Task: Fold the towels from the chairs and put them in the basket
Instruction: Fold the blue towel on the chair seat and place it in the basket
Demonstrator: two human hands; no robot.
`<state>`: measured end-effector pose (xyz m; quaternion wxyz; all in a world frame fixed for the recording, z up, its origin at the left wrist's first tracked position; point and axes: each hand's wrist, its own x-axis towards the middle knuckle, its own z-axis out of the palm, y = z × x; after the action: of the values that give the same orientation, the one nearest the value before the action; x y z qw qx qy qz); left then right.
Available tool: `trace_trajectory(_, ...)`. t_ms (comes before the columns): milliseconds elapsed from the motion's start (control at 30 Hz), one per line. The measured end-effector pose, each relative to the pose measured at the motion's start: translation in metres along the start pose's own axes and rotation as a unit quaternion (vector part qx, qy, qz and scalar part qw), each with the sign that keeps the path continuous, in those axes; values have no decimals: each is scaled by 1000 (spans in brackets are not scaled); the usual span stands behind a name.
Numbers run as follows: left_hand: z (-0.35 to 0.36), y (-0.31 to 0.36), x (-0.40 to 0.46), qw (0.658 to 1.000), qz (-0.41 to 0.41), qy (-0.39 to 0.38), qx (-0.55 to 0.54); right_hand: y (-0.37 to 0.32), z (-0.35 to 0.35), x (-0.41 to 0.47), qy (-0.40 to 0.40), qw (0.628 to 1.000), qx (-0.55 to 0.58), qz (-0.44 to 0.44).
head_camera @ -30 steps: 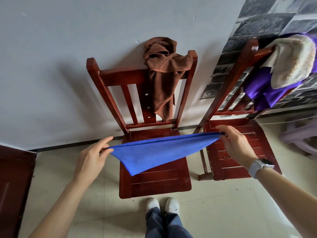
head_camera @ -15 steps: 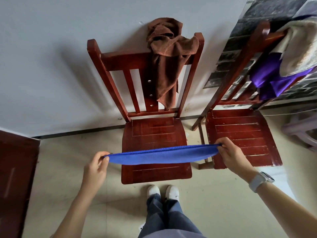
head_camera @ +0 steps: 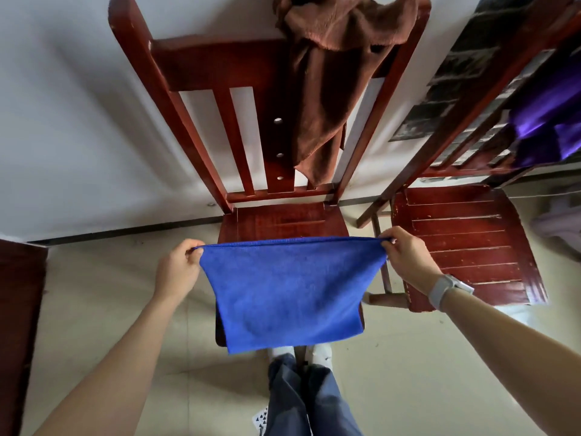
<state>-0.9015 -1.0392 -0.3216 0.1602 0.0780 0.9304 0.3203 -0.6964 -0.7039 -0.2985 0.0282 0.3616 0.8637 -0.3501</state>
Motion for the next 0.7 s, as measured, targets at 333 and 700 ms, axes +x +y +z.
trace_trajectory(333, 70, -21, 105, 993, 35, 103, 54, 29, 78, 118, 68, 997, -28, -15)
trace_trajectory(700, 76, -45, 101, 994, 98, 38, 21, 41, 89, 111, 79, 995, -28, -59)
